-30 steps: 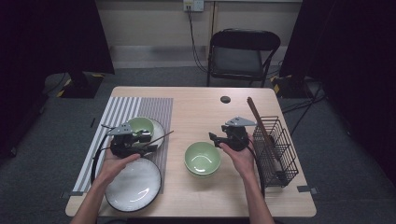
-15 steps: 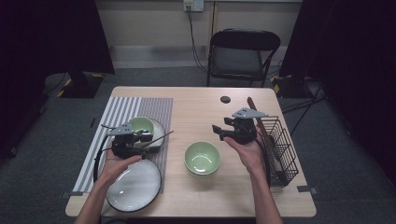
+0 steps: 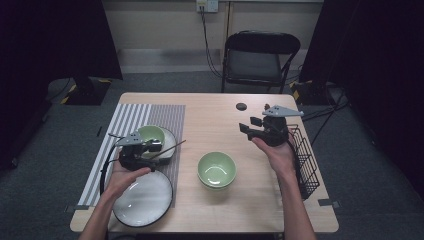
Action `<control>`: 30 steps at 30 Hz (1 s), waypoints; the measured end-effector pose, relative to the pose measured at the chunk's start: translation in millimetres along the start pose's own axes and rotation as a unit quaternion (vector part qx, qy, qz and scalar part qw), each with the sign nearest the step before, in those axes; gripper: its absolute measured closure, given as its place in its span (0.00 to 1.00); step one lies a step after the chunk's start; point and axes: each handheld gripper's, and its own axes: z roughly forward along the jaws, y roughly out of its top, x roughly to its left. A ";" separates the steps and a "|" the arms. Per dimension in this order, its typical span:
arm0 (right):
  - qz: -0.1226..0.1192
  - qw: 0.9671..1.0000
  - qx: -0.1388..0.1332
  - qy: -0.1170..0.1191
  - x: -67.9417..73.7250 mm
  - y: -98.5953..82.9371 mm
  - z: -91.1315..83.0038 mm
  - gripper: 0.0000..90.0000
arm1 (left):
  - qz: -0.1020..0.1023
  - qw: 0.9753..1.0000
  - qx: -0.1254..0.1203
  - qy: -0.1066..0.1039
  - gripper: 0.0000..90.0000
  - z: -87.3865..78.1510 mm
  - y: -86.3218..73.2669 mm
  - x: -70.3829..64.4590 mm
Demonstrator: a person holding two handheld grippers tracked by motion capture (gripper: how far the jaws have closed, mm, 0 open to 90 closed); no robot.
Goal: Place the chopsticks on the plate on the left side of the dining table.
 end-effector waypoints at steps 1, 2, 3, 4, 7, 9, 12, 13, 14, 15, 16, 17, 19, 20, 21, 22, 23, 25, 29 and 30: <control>0.000 1.000 0.000 0.000 0.0 0.0 0.0 0.55 | -0.001 1.000 0.000 -0.002 0.31 -0.8 0.0 0.4; -0.001 1.000 -0.002 -0.006 -2.8 2.2 -4.9 0.55 | -0.001 1.000 -0.001 -0.001 0.30 -1.2 0.0 0.2; 0.001 1.000 -0.001 -0.007 -5.3 2.8 -6.5 0.56 | -0.001 1.000 -0.001 -0.001 0.30 -1.2 0.0 0.2; 0.004 1.000 -0.002 -0.008 -8.5 2.9 -8.0 0.56 | 0.003 1.000 0.002 -0.001 0.30 -0.9 0.1 -0.3; 0.014 1.000 -0.003 -0.006 -17.7 2.7 -11.1 0.58 | 0.005 1.000 0.009 0.003 0.30 -0.4 0.1 -0.2; 0.018 1.000 -0.005 -0.006 -23.7 2.7 -13.2 0.59 | 0.005 1.000 0.002 0.006 0.30 -1.3 -0.5 1.1; 0.027 1.000 -0.009 -0.009 -33.8 2.2 -17.2 0.61 | 0.002 1.000 0.001 0.007 0.30 -2.3 -0.9 2.0; 0.028 0.999 -0.008 -0.013 -37.9 1.7 -18.4 0.61 | 0.001 1.000 0.001 0.007 0.30 -2.2 -1.0 2.1; 0.033 0.999 -0.007 -0.018 -41.7 1.0 -19.7 0.62 | 0.000 1.000 0.002 0.006 0.30 -2.0 -1.2 2.0; 0.037 0.999 -0.006 -0.019 -45.4 -0.1 -20.6 0.62 | -0.001 1.000 0.002 0.006 0.30 -1.6 -1.2 1.6; 0.040 0.999 -0.002 -0.024 -48.5 -1.5 -21.1 0.62 | 0.002 1.000 0.003 0.007 0.30 -1.2 -1.1 1.5; 0.039 0.999 -0.001 -0.028 -51.6 -3.1 -21.2 0.61 | 0.003 1.000 0.004 0.006 0.30 -0.5 -0.9 1.0; 0.045 0.998 0.007 -0.038 -56.2 -6.0 -20.8 0.60 | 0.003 1.000 0.006 0.004 0.30 0.4 -0.9 0.4; 0.046 0.998 0.007 -0.038 -58.0 -7.0 -20.7 0.60 | 0.002 1.000 0.009 0.004 0.30 0.8 -0.8 -0.2; 0.046 0.998 0.008 -0.039 -60.8 -8.5 -20.3 0.60 | 0.004 1.000 0.010 0.003 0.30 0.9 -0.8 -0.1; 0.047 0.998 0.009 -0.040 -62.1 -9.3 -19.8 0.60 | 0.004 1.000 0.010 0.004 0.30 0.9 -0.8 0.0; 0.048 0.998 0.010 -0.040 -63.3 -9.9 -19.2 0.60 | 0.004 1.000 0.011 0.005 0.30 0.3 -0.6 0.2; 0.050 0.998 0.011 -0.040 -64.9 -10.7 -17.9 0.61 | 0.003 1.000 0.007 0.006 0.30 -0.4 -1.0 1.4; 0.051 0.997 0.015 -0.049 -67.7 -11.7 -13.5 0.63 | 0.001 1.000 0.008 0.008 0.30 -1.7 -1.7 2.5; 0.048 0.997 0.018 -0.052 -68.2 -12.0 -12.2 0.64 | 0.002 1.000 0.009 0.009 0.30 -1.5 -1.7 2.6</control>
